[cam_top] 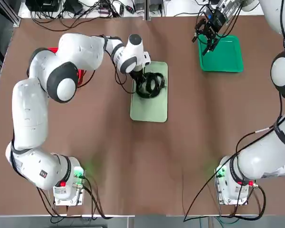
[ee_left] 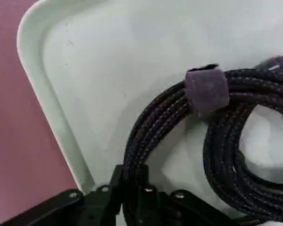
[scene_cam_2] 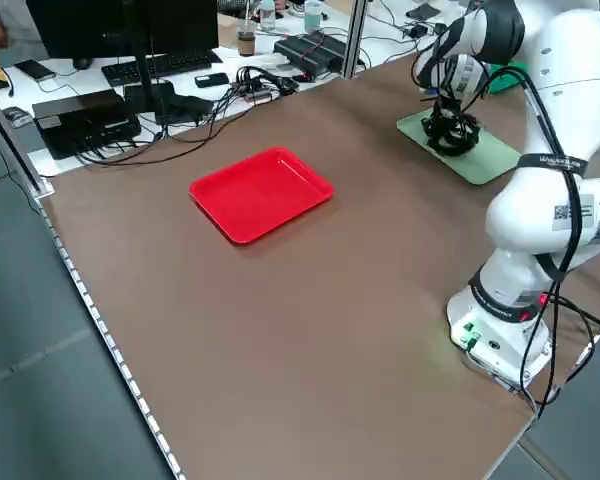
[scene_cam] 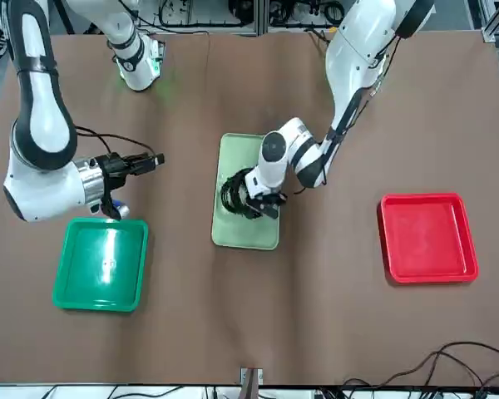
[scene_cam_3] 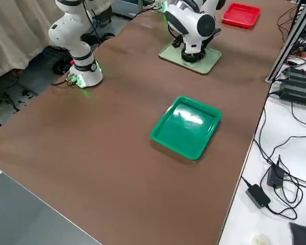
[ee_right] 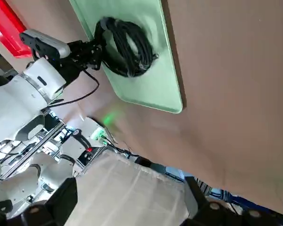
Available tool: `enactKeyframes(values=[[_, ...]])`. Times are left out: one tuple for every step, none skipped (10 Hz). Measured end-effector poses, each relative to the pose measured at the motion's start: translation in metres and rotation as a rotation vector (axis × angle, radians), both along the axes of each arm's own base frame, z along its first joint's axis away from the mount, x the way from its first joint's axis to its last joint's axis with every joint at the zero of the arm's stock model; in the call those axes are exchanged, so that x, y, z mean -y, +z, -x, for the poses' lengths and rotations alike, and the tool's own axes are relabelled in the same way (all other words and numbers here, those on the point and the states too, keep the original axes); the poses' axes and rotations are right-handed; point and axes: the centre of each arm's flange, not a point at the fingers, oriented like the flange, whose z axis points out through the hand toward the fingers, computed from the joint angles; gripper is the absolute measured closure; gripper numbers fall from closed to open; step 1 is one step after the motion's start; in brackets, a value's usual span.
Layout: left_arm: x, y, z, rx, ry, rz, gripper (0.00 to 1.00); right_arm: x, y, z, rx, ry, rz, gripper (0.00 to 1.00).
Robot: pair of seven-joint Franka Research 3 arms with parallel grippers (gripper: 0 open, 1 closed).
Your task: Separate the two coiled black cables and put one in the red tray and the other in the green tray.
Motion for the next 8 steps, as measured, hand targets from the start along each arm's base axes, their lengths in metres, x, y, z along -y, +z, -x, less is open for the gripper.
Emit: enactKeyframes(values=[[0.001, 0.005, -0.002, 0.008, 0.001, 0.006, 0.85, 0.0, -0.001, -0.002, 0.015, -0.025, -0.005, 0.0], [0.002, 0.019, -0.006, 0.028, 0.003, 0.017, 0.85, 0.0, -0.002, -0.003, 0.025, -0.046, -0.008, 0.0], [0.003, 0.04, -0.011, 0.051, 0.004, 0.025, 0.85, 0.0, -0.004, -0.003, 0.03, -0.06, -0.01, 0.0], [0.002, 0.06, -0.013, 0.068, 0.006, 0.028, 0.85, 0.0, -0.004, -0.004, 0.037, -0.067, -0.008, 0.0], [0.004, 0.08, -0.013, 0.081, 0.011, 0.04, 0.85, -0.001, -0.003, -0.004, 0.041, -0.068, -0.008, 0.0], [0.006, 0.099, -0.011, 0.08, 0.015, 0.056, 0.85, -0.002, -0.002, -0.003, 0.043, -0.067, -0.008, 0.0], [0.009, 0.118, -0.008, 0.06, 0.019, 0.078, 0.88, -0.002, -0.002, -0.003, 0.043, -0.066, -0.008, 0.0], [0.01, 0.138, -0.005, 0.038, 0.028, 0.107, 0.88, -0.002, -0.002, -0.003, 0.042, -0.066, -0.008, 0.0]])
